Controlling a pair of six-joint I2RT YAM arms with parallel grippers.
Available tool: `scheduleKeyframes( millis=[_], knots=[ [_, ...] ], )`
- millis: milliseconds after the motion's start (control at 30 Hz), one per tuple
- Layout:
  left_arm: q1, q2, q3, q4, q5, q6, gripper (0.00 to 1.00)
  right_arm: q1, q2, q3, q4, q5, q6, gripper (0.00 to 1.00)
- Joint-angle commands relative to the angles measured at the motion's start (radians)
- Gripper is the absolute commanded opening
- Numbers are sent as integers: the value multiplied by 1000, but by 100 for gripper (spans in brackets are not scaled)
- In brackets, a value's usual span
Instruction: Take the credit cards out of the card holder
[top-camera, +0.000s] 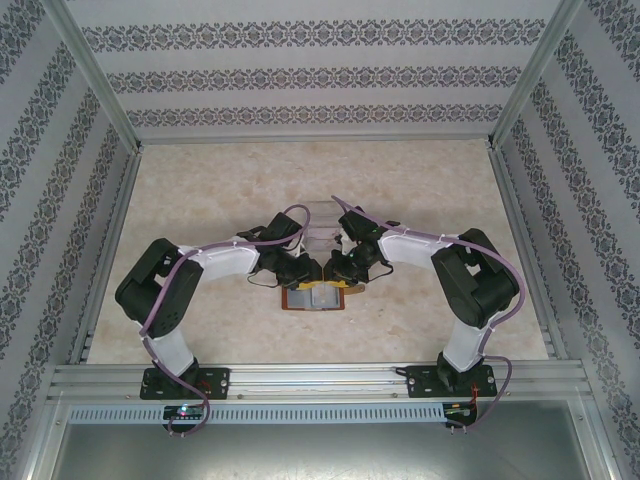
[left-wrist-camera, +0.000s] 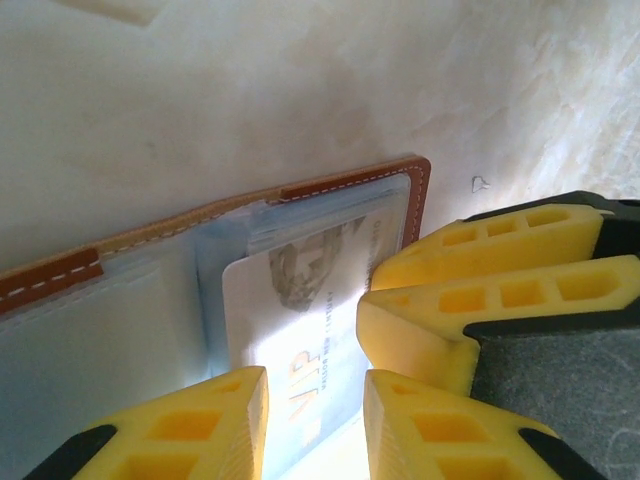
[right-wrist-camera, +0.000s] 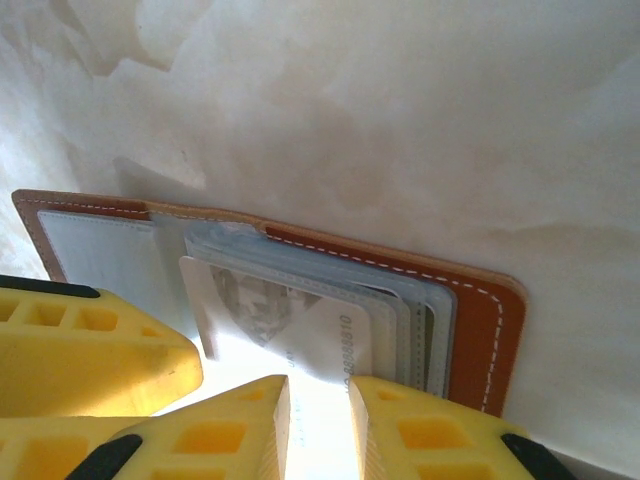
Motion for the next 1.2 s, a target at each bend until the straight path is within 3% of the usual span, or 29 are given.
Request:
scheduleKeyframes(
  millis=[0, 500, 833, 1167],
  knots=[
    [8, 34, -20, 25, 10, -11, 31, 11, 14, -5, -22, 20, 2, 26],
    [8, 13, 12, -132, -94, 64, 31, 10, -12, -14, -45, 41, -3, 38],
    [8, -38, 22, -79, -66, 27, 31, 8, -87, -28, -8, 24, 15, 38],
    [8, -9, 8, 20, 24, -18, 31, 7, -47, -29, 1, 11, 16, 38]
  ],
)
